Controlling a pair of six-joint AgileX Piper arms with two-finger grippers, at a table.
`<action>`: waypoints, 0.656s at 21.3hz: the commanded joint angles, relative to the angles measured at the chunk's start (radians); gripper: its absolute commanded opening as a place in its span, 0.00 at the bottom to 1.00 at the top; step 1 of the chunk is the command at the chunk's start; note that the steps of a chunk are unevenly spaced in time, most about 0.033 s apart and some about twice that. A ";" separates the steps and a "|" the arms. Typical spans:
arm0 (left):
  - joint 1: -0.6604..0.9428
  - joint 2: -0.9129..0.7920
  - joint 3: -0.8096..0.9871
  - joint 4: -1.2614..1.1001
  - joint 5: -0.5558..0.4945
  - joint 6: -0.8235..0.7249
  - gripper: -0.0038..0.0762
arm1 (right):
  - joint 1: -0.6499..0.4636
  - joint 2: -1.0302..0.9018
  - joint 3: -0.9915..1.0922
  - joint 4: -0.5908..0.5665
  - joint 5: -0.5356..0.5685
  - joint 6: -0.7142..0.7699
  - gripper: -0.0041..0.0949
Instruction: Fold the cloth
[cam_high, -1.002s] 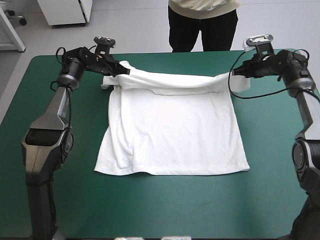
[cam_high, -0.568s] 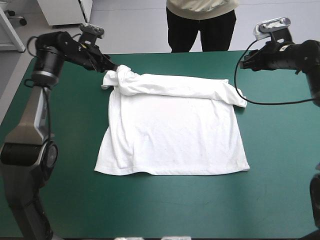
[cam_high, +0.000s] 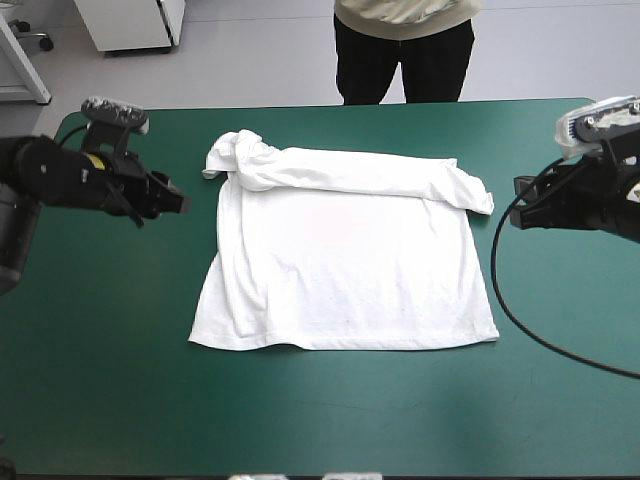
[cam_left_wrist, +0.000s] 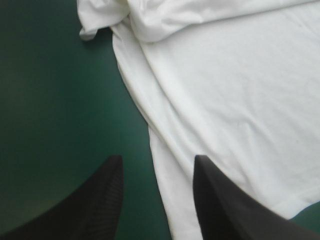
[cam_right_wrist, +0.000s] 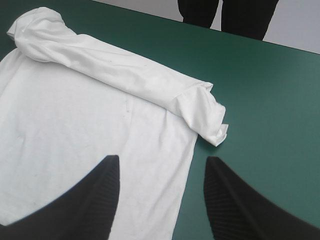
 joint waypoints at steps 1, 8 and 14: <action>-0.002 -0.165 0.250 -0.015 -0.178 -0.047 0.46 | -0.007 -0.090 0.046 0.017 -0.067 0.014 0.53; -0.002 -0.174 0.742 -0.020 -0.401 -0.057 0.46 | -0.007 -0.118 0.104 0.022 -0.044 0.015 0.53; -0.002 -0.080 0.809 -0.097 -0.477 0.026 0.46 | -0.007 -0.118 0.104 0.026 -0.056 0.015 0.53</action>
